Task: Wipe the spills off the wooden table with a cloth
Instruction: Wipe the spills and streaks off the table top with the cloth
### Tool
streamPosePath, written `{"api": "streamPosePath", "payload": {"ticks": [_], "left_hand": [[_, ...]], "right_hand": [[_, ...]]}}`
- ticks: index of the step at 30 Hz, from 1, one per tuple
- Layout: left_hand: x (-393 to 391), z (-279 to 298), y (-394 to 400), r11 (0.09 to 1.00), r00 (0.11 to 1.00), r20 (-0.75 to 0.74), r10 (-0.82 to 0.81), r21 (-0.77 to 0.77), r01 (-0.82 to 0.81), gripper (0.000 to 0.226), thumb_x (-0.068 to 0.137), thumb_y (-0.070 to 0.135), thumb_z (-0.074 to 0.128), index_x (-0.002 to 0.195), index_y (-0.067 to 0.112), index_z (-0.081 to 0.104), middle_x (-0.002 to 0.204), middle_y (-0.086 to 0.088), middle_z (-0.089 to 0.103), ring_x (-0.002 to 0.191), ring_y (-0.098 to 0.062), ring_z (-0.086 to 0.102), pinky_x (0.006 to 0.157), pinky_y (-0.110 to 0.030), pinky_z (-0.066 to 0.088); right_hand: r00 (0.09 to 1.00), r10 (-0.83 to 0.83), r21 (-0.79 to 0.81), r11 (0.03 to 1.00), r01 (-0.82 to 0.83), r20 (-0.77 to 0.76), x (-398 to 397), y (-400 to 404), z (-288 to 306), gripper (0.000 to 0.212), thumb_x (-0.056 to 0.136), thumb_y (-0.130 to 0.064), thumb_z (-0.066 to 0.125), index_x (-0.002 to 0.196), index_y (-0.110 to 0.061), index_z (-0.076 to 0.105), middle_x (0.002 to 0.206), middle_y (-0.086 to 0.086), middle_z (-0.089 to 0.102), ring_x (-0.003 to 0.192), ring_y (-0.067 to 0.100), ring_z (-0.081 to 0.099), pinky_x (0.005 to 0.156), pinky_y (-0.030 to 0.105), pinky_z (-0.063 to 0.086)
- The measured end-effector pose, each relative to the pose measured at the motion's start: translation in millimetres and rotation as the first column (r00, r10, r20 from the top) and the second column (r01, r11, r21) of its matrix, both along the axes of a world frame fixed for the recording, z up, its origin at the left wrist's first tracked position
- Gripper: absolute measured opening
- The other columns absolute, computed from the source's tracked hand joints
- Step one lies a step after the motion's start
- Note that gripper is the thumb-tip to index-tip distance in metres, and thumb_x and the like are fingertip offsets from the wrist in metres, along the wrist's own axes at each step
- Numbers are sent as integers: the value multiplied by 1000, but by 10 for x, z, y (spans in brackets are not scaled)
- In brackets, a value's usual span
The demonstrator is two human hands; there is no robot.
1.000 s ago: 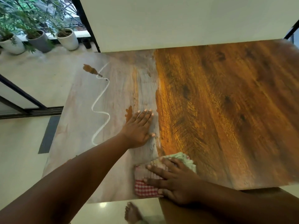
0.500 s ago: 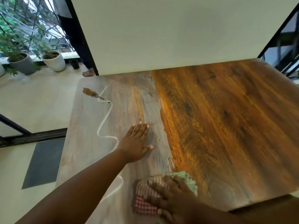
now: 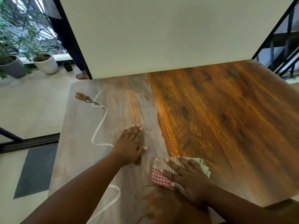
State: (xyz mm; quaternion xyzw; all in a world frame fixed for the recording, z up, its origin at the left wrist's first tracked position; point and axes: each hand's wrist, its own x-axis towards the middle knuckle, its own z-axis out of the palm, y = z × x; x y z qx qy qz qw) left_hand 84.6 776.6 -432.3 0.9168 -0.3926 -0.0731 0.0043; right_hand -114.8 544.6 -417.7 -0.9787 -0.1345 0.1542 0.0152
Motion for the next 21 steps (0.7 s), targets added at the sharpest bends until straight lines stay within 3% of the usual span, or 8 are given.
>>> {"api": "streamPosePath", "payload": {"ticks": [1,2,4,5,8,12,17,21], "left_hand": [[12,2,-6,1000,1000,-6,6,7,-6,87,83,71,-7,149,14,-15,159,-7,-16,144,-20,-20,116,-37,-15],[28,8,-16,1000,1000,-12,10,20,-9,87,83,71,-6,149,14,-15,159,-8,-15,145,-20,-19,116,-37,-15],[70,29,-43,999,1000,-12,24,42,-23,87,84,71,-4,149,13,-13,160,-8,-12,145,-21,-17,116,-37,-15],[95,41,-54,998,999,-4,36,47,-35,87,85,70,-2,150,13,-12,160,-8,-11,146,-21,-16,116,-37,-15],[153,71,-103,995,997,16,79,55,-80,82,90,67,4,150,12,-10,160,-8,-11,146,-22,-15,116,-37,-14],[104,73,-127,990,992,-1,124,65,-123,80,93,64,9,151,12,-10,160,-9,-10,146,-23,-14,116,-37,-14],[38,67,-146,989,991,-17,134,60,-133,81,92,64,10,150,11,-11,159,-9,-14,146,-22,-16,114,-35,-16],[99,81,-222,993,994,2,107,43,-107,80,92,63,6,150,11,-9,160,-10,-10,146,-22,-14,116,-37,-14]], "right_hand": [[999,-43,13,999,43,13,49,61,1,49,98,-57,9,144,-59,-9,156,-12,-14,146,35,-6,110,44,-14],[996,-65,2,998,65,54,49,110,-15,50,98,-56,11,147,-56,-1,159,-8,-3,146,37,6,113,45,-8],[997,-72,-58,996,72,-6,-73,192,-28,52,99,-54,20,150,-47,18,156,-2,27,138,39,33,109,50,10],[1000,-13,-80,997,11,-29,-194,199,-69,53,98,-56,23,150,-45,20,155,-2,30,137,39,34,108,52,11],[975,223,-109,969,-224,-16,-665,117,-280,60,96,-67,28,150,-45,20,159,-1,23,143,37,20,109,52,10],[927,376,-80,924,-374,-1,-724,-97,-326,60,95,-68,28,150,-46,20,160,-6,19,146,34,15,111,49,9],[948,318,15,948,-318,-11,-631,-29,-299,60,95,-68,28,150,-47,19,161,-5,18,144,35,18,103,48,22],[984,175,104,979,-176,26,-436,149,-171,54,98,-60,26,150,-47,20,160,-4,21,138,33,36,105,45,20]]}}
